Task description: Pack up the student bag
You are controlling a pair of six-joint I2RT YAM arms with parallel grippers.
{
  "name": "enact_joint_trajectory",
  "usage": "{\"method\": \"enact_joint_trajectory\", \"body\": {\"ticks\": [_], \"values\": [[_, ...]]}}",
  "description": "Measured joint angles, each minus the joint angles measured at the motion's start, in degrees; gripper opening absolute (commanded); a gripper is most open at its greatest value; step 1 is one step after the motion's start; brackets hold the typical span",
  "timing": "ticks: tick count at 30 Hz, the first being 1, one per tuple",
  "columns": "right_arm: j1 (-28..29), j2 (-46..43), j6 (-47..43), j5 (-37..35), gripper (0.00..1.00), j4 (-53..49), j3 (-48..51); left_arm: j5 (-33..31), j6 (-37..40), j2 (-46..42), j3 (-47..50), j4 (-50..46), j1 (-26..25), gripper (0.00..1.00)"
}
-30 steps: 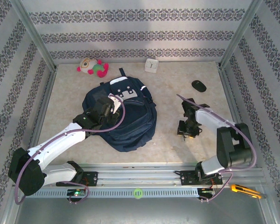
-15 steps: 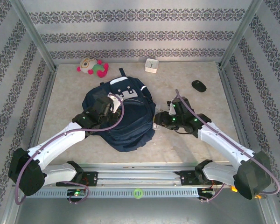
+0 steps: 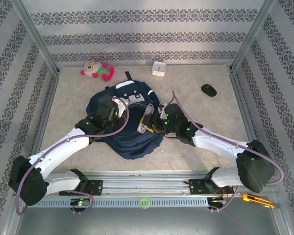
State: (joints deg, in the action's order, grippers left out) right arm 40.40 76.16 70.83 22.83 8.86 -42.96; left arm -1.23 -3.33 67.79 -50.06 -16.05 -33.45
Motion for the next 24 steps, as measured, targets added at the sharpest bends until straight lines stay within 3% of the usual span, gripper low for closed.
{"method": "enact_joint_trajectory", "body": {"ticks": [9, 17, 21, 24], "values": [[-0.02, 8.41, 7.43, -1.38, 0.63, 11.74, -0.04, 1.09, -0.2, 0.0, -0.02, 0.24, 0.2, 0.01], [-0.17, 8.72, 9.6, -1.73, 0.66, 15.41, 0.96, 1.25, -0.17, 0.0, -0.11, 0.26, 0.2, 0.01], [-0.55, 7.61, 9.97, -2.01, 0.59, 15.32, 2.54, 1.29, -0.17, 0.0, -0.11, 0.26, 0.2, 0.01], [-0.48, 7.43, 9.84, -2.01, 0.64, 15.23, 2.64, 1.29, -0.2, 0.0, -0.11, 0.26, 0.2, 0.01]]}}
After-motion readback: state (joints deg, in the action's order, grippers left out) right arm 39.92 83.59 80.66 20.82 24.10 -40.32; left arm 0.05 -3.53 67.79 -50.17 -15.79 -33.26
